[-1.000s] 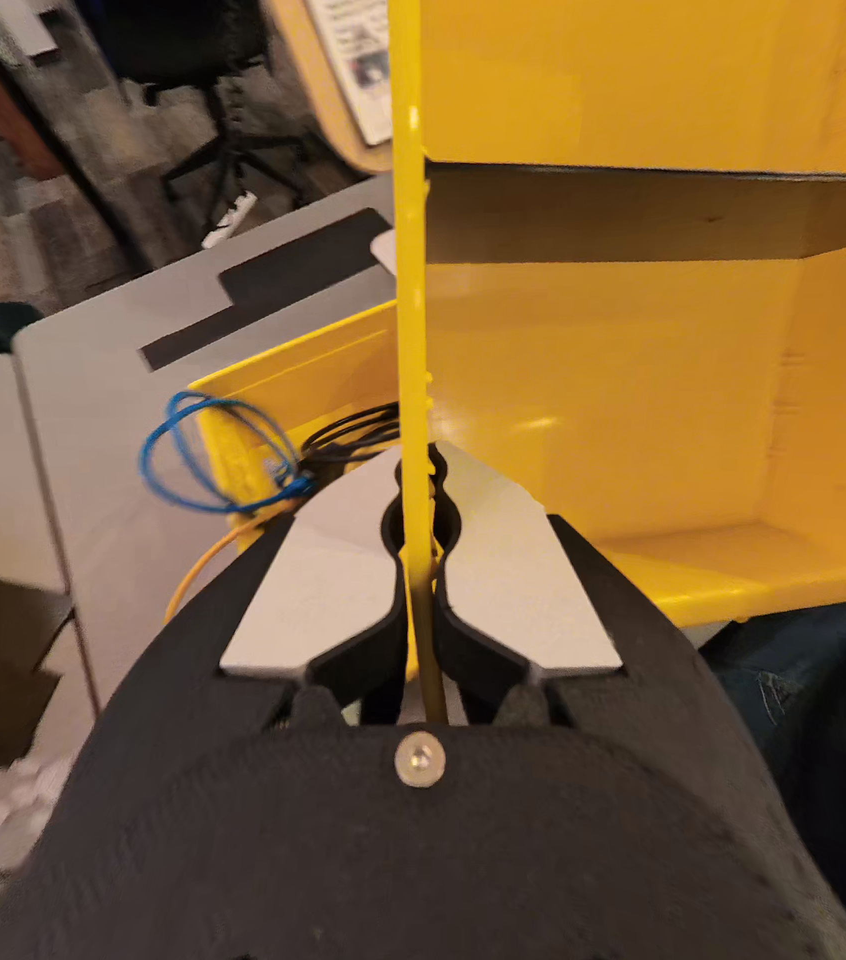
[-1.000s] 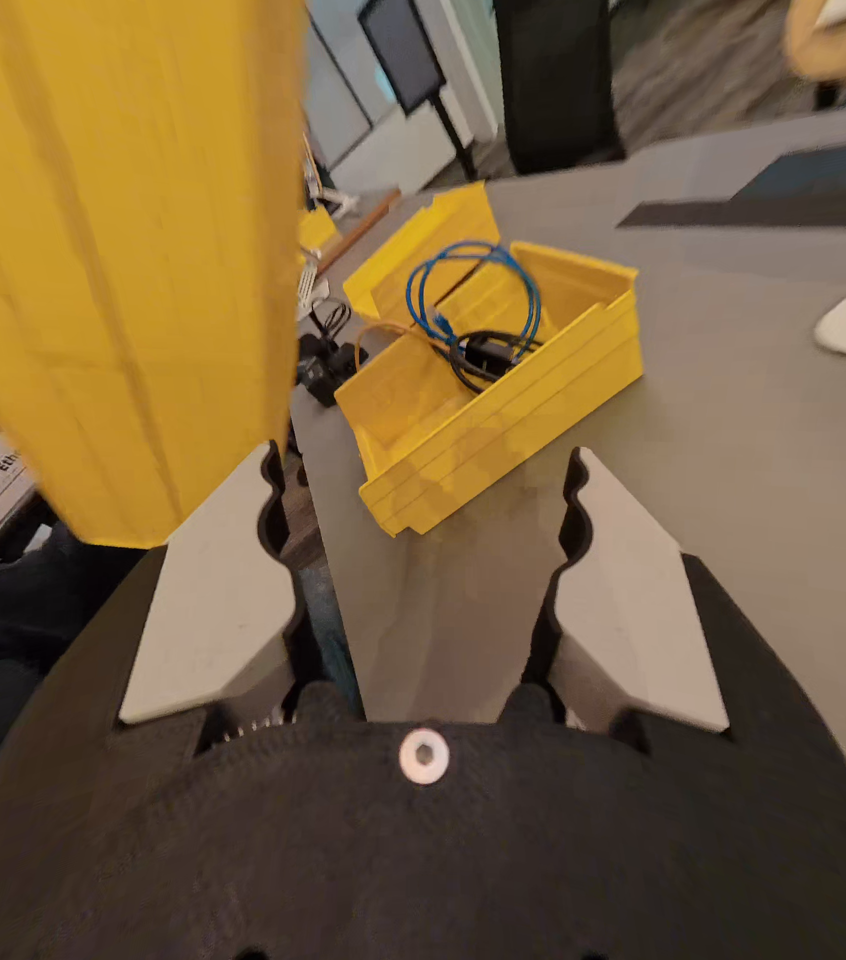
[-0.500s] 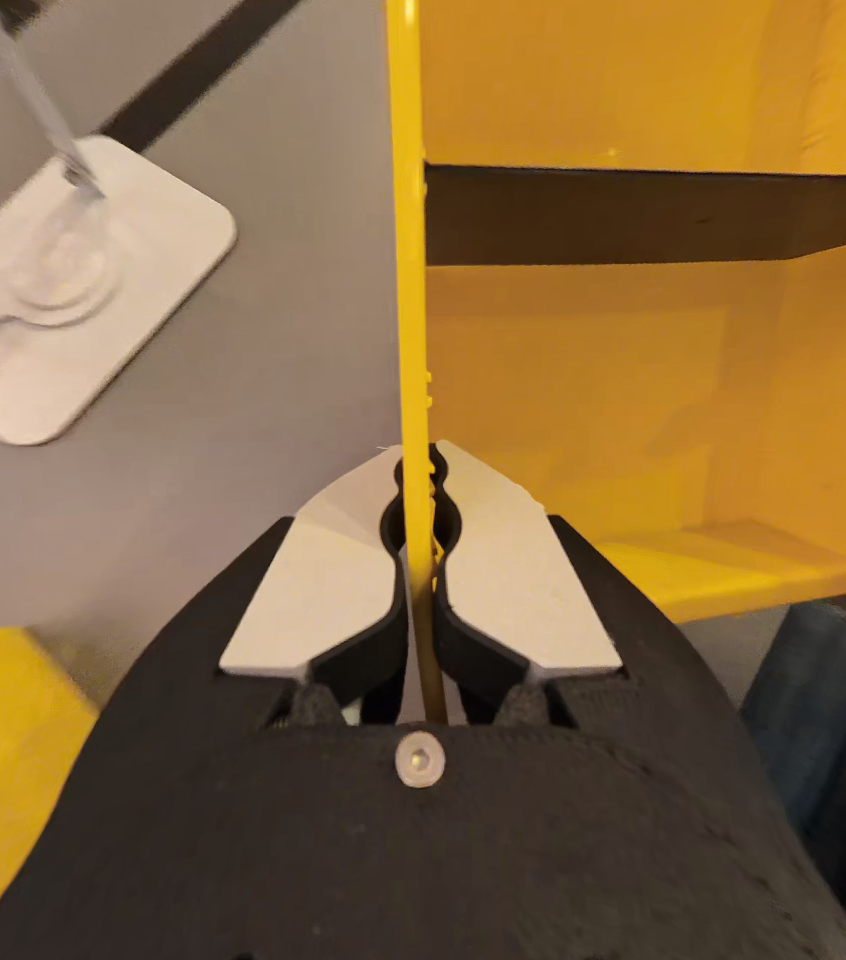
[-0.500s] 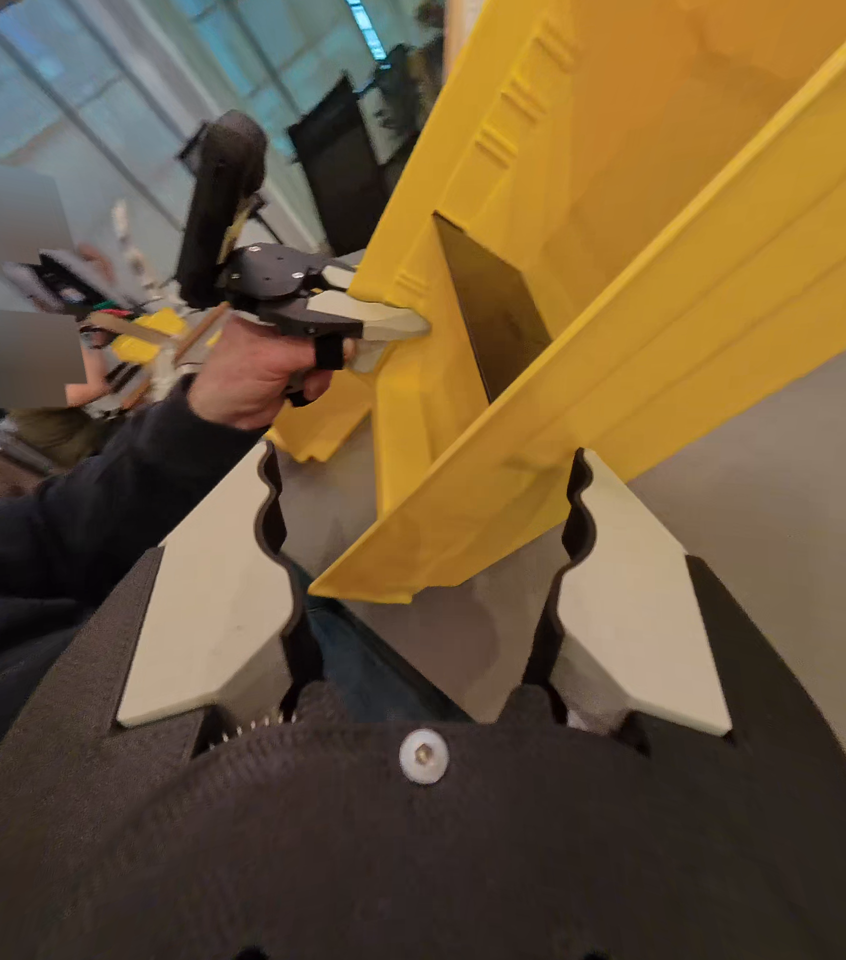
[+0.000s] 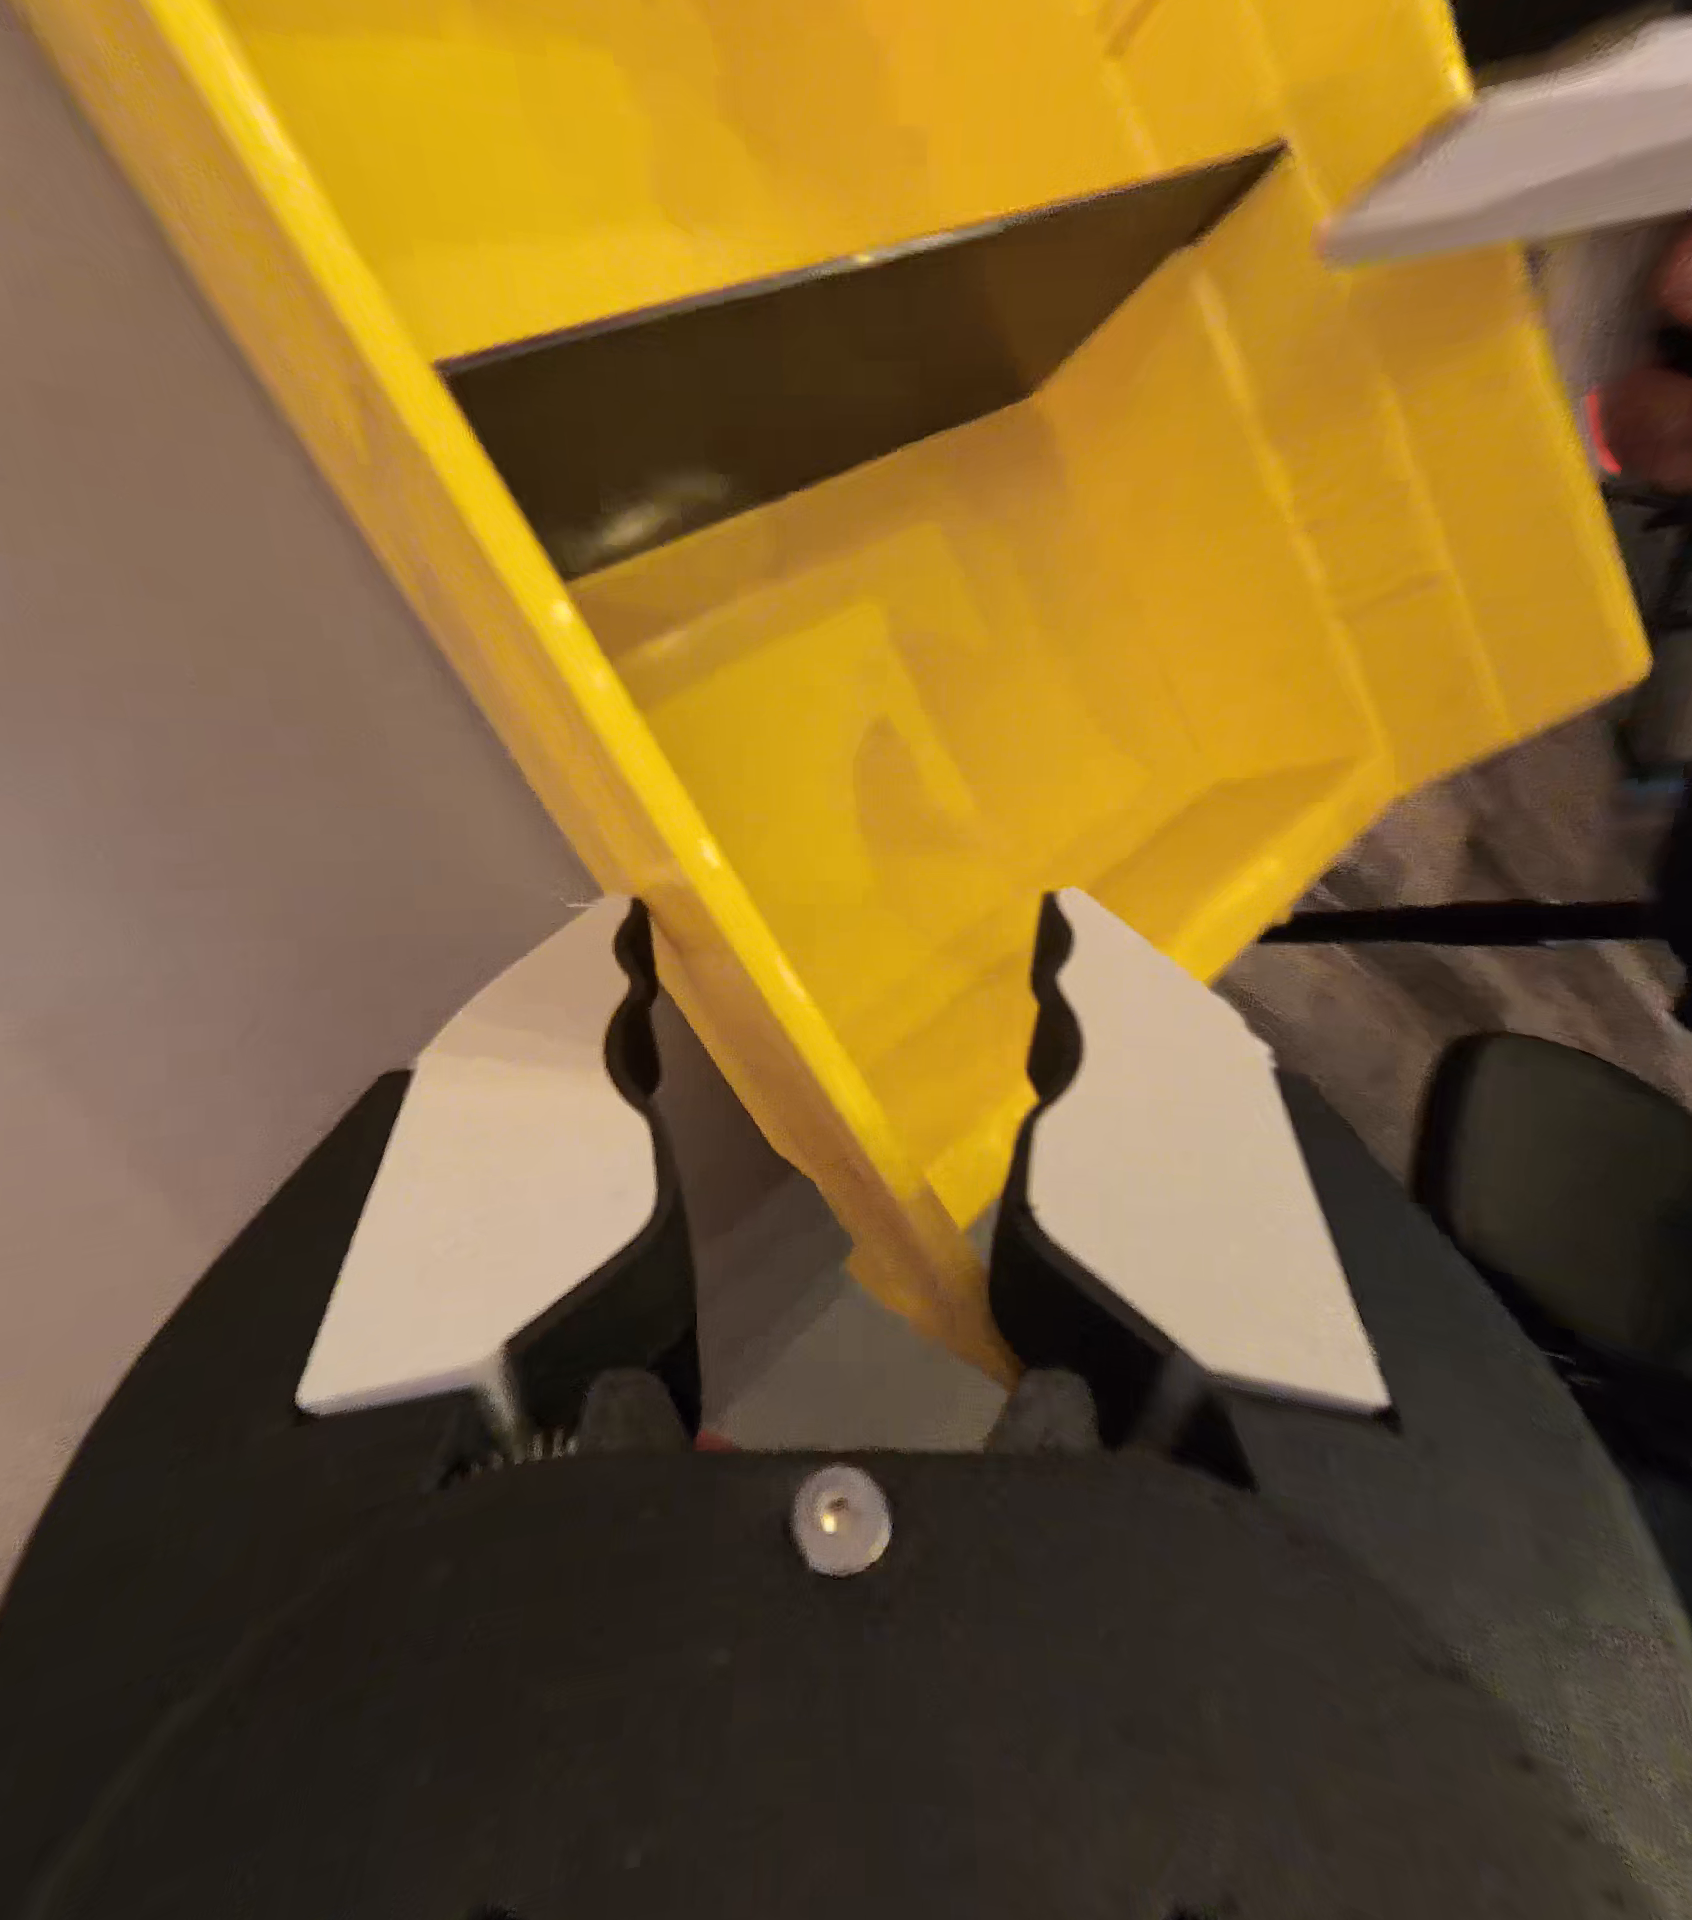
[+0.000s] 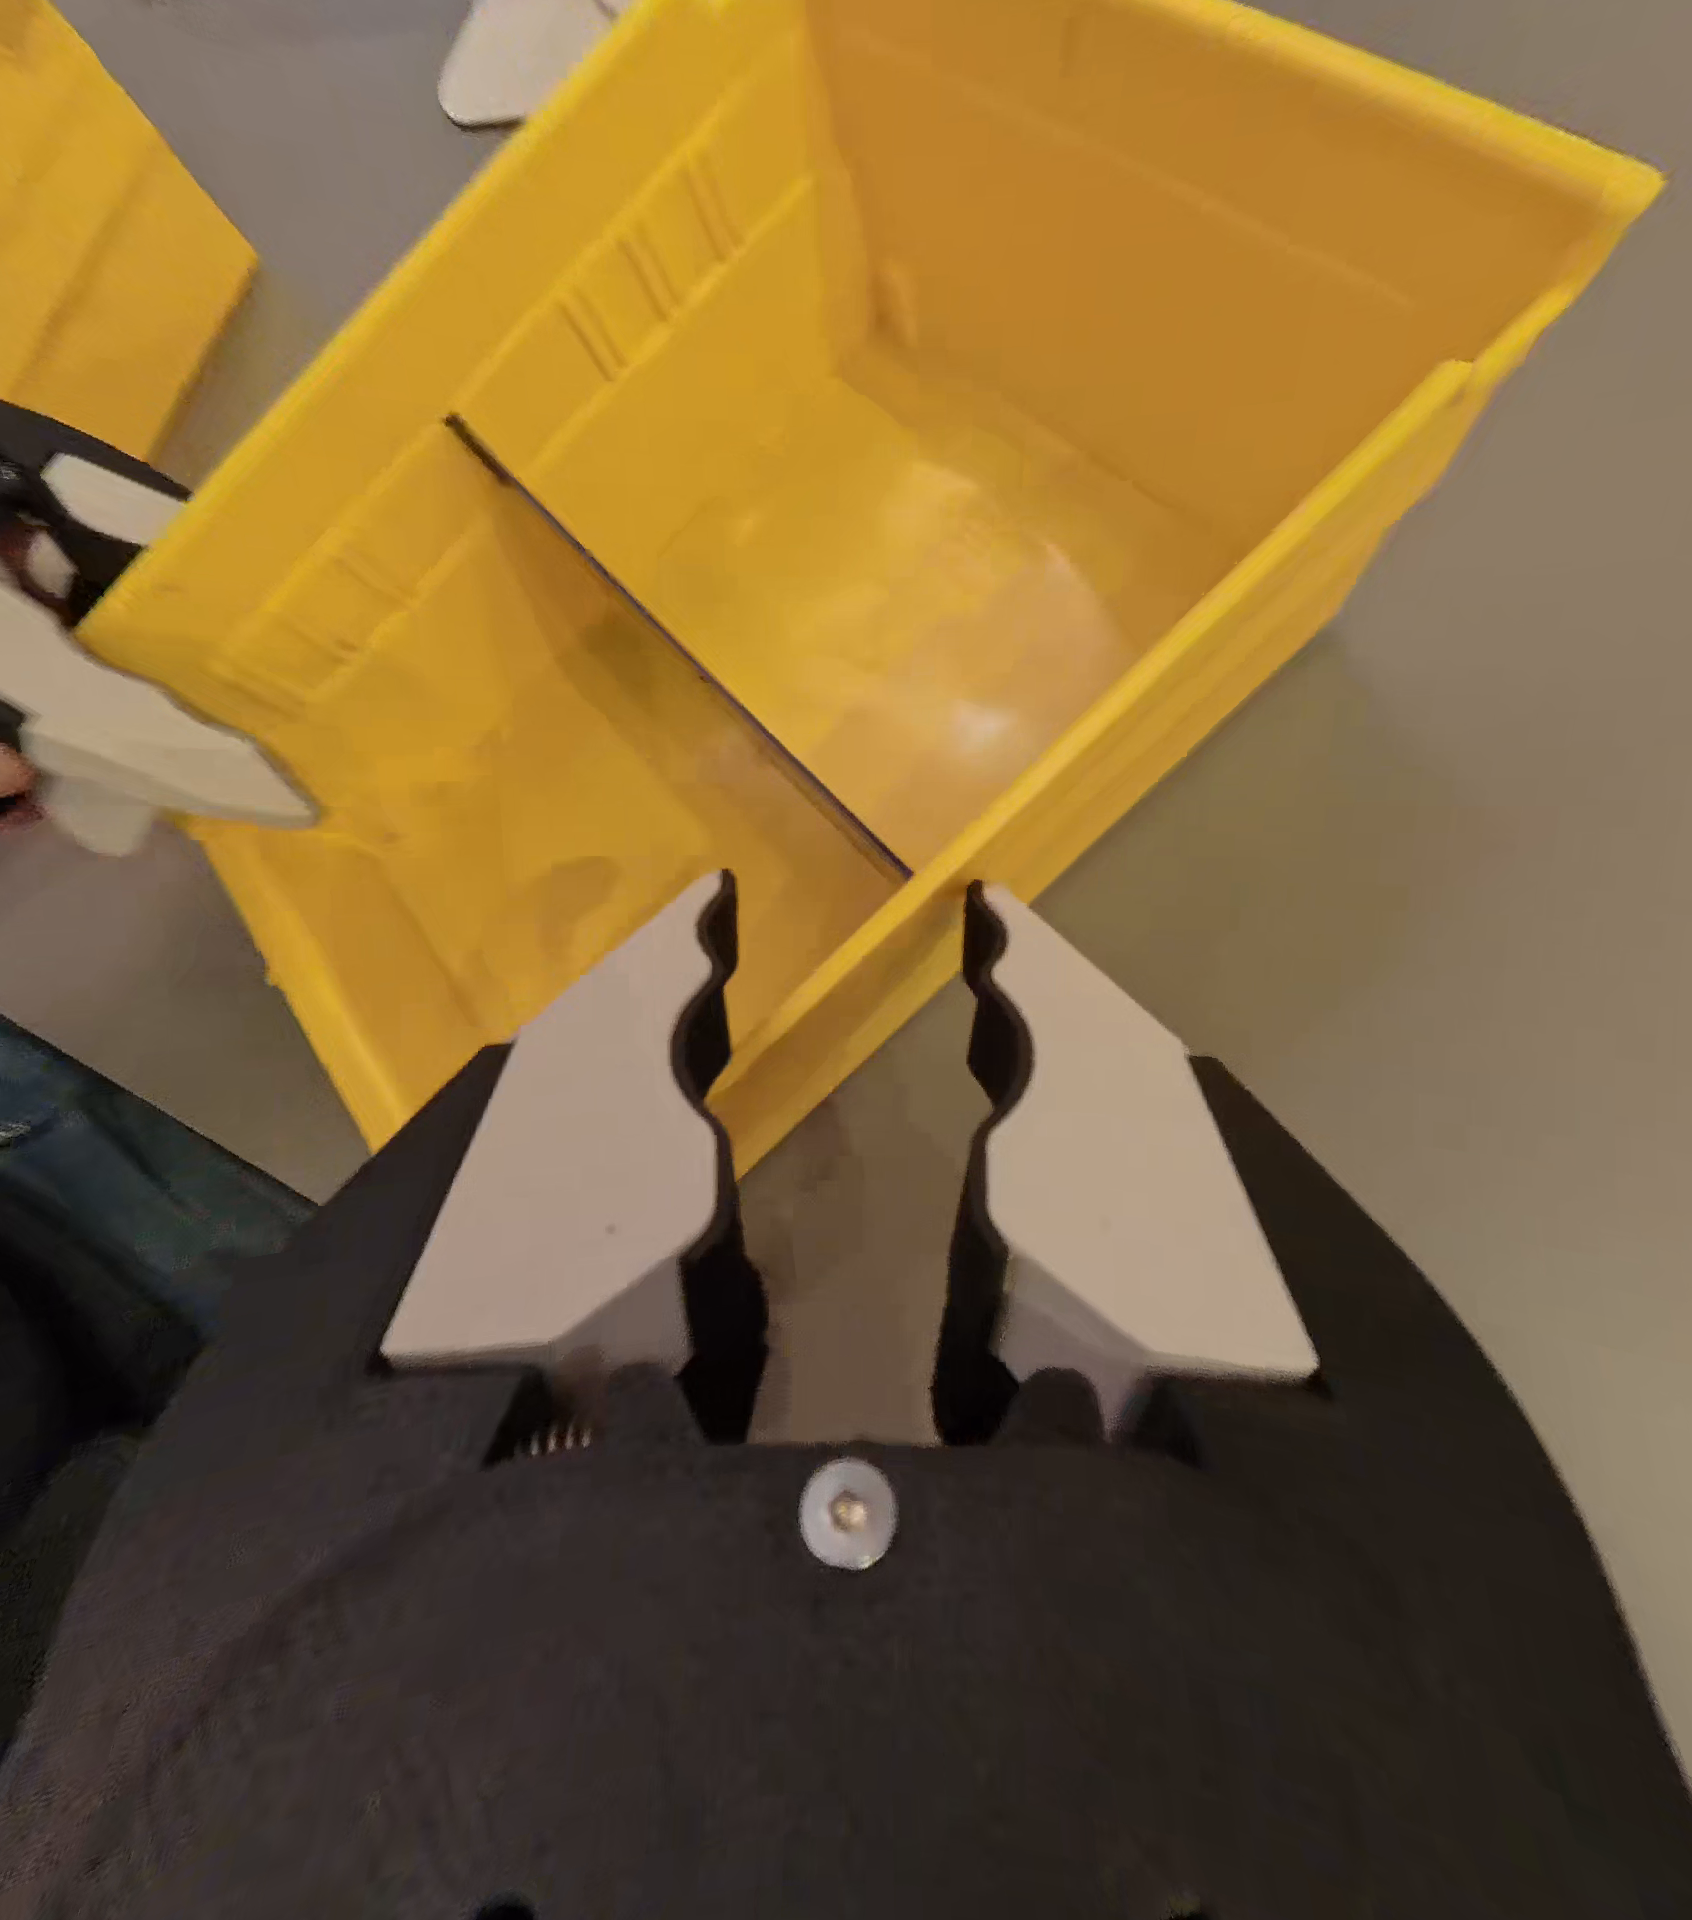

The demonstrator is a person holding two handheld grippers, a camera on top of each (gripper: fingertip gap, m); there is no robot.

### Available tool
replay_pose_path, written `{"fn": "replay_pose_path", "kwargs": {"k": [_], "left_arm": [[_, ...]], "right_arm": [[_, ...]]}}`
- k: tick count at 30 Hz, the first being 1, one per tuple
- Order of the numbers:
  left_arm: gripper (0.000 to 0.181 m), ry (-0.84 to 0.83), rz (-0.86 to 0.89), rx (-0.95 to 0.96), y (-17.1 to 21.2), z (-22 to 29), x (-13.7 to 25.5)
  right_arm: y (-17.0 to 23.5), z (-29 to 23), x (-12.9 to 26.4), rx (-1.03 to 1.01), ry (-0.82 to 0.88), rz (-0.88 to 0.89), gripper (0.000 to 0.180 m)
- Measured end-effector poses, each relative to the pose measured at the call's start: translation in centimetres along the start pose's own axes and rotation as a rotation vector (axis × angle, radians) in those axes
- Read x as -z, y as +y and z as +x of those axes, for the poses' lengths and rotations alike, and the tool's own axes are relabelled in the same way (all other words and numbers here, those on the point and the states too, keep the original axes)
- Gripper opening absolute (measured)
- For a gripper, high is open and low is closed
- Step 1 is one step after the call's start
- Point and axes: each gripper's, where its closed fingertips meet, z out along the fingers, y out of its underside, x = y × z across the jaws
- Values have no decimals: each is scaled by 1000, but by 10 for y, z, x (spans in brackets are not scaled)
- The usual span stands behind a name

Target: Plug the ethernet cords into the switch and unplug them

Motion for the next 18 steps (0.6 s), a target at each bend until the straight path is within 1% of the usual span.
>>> {"fn": "replay_pose_path", "kwargs": {"k": [1,2,3,5,9,11,13,14,16,17,18], "left_arm": [[74,28,-2,6,1,8,-3],[76,53,-2,0,3,18,-6],[75,70,-6,-15,5,27,-10],[79,85,-10,-32,6,42,-18],[84,184,15,-34,-2,64,-28],[73,220,38,-19,-5,67,-24],[59,233,36,-20,-4,69,-9],[58,222,43,-39,-3,69,3],[56,103,99,-112,-1,57,38],[55,32,140,-141,0,49,61],[58,-55,174,-158,2,37,88]], "right_arm": [[-2,9,1,19,27,-16,32],[-4,20,3,38,65,-28,22],[-6,29,5,51,91,-39,17],[-8,40,8,64,100,-78,15],[-8,65,17,140,172,-159,11],[-9,70,18,159,170,-174,11],[-9,73,19,187,172,-190,11],[-9,75,19,207,180,-201,11],[-10,78,19,238,192,-211,11],[-11,80,20,243,194,-213,11],[-12,82,20,246,198,-209,11]]}}
